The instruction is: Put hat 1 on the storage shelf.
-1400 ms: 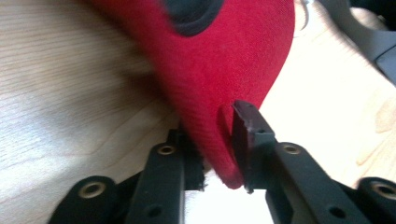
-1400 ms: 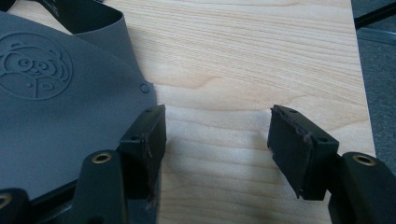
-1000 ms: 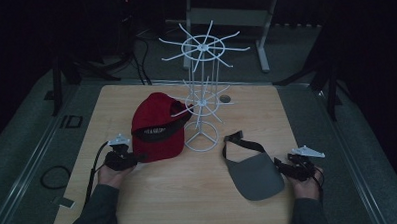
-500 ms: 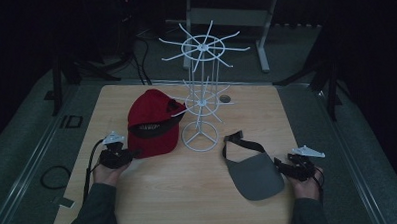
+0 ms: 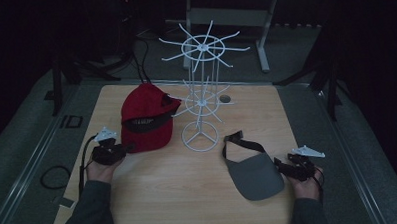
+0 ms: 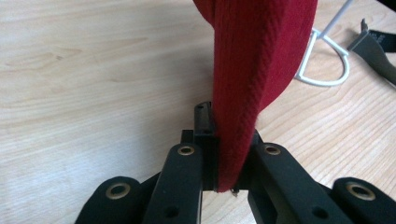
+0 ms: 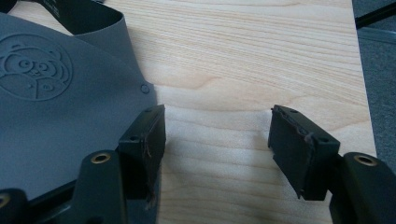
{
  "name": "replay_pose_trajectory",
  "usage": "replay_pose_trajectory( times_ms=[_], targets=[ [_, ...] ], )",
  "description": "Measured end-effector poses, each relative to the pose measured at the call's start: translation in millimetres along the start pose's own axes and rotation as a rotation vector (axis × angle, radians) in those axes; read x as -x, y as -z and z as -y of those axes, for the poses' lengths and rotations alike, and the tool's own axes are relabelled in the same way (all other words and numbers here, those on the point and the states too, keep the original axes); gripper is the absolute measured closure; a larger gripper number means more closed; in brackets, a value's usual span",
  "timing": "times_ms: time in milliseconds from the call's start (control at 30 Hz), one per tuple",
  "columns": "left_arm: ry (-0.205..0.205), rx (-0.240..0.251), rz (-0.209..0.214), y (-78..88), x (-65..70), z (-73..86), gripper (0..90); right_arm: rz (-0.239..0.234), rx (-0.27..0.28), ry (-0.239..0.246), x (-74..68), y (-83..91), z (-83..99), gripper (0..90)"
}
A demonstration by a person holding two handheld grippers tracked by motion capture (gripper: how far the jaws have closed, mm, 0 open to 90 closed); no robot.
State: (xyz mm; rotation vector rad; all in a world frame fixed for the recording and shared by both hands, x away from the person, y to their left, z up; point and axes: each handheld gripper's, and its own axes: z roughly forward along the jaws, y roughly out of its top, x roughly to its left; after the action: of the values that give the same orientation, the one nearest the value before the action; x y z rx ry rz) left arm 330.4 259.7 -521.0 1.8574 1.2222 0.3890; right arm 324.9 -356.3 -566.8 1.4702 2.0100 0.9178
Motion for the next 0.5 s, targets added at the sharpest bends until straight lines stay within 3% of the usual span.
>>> replay_pose_trajectory(
  times_ms=[500],
  targets=[
    [-0.003,0.053,-0.035,16.6,-2.9,-12.6,85.9,-0.001,0.0,0.0,0.1,0.0,0.0,36.4]
  ],
)
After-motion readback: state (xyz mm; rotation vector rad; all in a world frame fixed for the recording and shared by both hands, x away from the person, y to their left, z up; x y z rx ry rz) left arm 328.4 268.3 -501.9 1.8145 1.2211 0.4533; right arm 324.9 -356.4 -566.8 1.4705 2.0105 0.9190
